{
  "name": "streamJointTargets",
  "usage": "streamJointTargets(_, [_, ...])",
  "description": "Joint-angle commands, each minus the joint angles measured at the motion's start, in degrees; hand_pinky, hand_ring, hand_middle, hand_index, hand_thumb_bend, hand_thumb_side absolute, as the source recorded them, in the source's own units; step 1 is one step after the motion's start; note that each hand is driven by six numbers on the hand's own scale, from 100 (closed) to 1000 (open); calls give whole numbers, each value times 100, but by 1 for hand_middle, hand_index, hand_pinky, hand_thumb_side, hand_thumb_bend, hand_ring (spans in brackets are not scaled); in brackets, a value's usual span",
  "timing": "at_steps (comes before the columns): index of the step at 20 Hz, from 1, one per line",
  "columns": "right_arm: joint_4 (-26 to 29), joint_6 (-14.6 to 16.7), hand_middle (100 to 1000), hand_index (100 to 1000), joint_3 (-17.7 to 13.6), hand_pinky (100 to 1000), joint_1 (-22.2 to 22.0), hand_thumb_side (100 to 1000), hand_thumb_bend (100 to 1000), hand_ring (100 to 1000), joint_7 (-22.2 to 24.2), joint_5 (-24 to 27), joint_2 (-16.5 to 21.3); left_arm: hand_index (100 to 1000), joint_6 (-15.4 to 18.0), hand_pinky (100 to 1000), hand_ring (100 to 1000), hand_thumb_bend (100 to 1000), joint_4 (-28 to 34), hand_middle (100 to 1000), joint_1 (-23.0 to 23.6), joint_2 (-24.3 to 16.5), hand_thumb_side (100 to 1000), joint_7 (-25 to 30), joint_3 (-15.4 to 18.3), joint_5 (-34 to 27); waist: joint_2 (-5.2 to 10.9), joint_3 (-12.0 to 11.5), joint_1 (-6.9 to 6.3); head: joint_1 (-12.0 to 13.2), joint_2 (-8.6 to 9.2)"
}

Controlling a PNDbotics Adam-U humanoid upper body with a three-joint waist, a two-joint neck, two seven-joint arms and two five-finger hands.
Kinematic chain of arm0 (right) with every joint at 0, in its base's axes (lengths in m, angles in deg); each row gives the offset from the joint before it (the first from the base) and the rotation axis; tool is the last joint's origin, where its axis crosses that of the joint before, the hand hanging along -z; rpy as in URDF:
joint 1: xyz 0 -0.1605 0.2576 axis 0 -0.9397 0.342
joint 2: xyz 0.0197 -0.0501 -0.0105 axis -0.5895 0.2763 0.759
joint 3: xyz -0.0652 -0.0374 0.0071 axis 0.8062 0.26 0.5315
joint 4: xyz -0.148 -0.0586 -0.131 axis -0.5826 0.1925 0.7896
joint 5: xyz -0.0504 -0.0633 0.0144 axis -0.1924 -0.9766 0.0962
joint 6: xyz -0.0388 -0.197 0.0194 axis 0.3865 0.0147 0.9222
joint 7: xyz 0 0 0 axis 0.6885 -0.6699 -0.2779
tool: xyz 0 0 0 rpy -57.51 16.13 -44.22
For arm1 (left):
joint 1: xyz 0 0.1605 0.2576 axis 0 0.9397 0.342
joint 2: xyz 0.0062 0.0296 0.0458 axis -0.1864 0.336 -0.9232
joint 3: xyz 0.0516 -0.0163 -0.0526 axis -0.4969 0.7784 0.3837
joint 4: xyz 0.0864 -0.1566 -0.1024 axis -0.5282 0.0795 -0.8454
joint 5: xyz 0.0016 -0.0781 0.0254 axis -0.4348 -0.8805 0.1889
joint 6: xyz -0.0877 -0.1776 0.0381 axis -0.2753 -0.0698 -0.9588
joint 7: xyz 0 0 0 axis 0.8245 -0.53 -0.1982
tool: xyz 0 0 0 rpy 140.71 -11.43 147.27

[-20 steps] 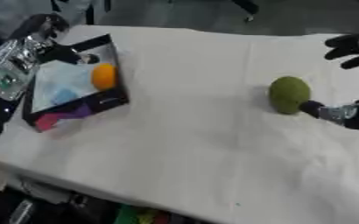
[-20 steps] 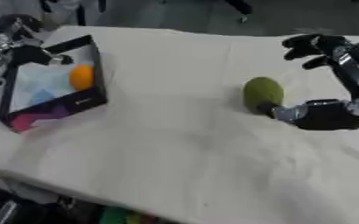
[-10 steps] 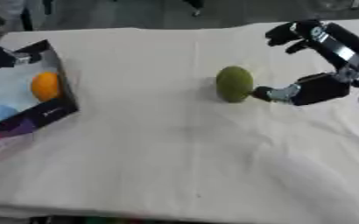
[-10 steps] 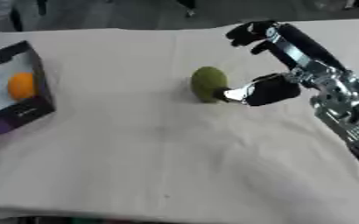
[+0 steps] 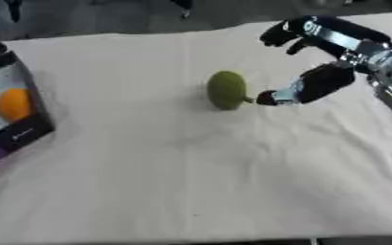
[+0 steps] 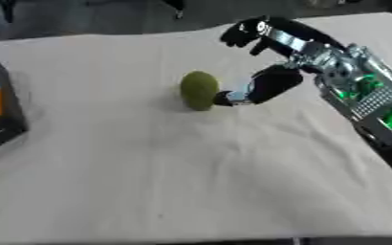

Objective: Pick up the objects with one hand, pass them to the other hand, and then place them into the box on the other side of the table.

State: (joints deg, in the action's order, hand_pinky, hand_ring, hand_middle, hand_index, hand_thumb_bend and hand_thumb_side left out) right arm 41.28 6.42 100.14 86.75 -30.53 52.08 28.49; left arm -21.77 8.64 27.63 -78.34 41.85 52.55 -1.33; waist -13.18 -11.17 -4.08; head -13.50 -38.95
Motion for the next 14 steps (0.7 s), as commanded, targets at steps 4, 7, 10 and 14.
streamJointTargets(4, [-481,172,820,876,-36,804,255,292,663,886,101,39,207,785,-43,803,726,738,517,769,-118,-102,394,-59,43,-243,-38,-93,-23,-160,172])
streamJointTargets(7, [-717,213,813,872,-4,800,319,293,663,885,112,42,203,781,-89,802,721,742,647,769,-164,-18,390,-95,57,-318,-95,-183,-29,-211,221])
streamJointTargets(10, [-991,215,798,865,9,795,369,291,662,879,29,39,201,775,-113,802,719,742,723,765,-259,119,389,-110,40,-383,-154,-304,-41,-304,270])
streamJointTargets(14, [-1285,222,794,859,38,794,422,292,662,876,-93,12,193,771,-118,802,720,742,857,765,-296,204,390,-99,25,-434,-224,-421,-54,-379,317])
